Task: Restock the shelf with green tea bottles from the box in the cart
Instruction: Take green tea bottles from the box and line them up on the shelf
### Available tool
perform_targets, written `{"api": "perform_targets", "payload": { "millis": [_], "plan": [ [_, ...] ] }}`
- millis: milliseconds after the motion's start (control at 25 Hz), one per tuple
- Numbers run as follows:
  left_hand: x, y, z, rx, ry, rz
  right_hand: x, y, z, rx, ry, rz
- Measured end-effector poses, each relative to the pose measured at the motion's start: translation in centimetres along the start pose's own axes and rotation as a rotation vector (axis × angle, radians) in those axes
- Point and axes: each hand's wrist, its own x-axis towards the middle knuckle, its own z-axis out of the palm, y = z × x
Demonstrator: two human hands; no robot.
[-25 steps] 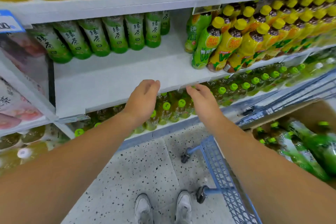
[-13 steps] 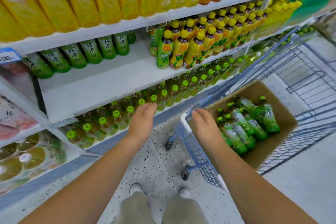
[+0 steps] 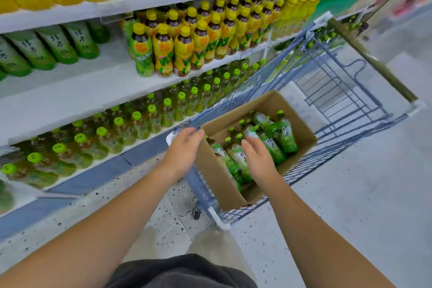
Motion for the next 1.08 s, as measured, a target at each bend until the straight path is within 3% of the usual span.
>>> {"api": "perform_targets", "payload": {
  "millis": [480, 1080],
  "plan": [
    [8.0, -1.3, 18.9, -0.043, 0.119, -0.170, 14.4, 7.8, -13.5, -0.128, -0.190, 0.061],
    [17.1, -12.3, 24.1, 0.107, 0.063, -0.366, 25.4, 17.2, -13.0, -0.355, -0.325, 0.158]
  ]
}}
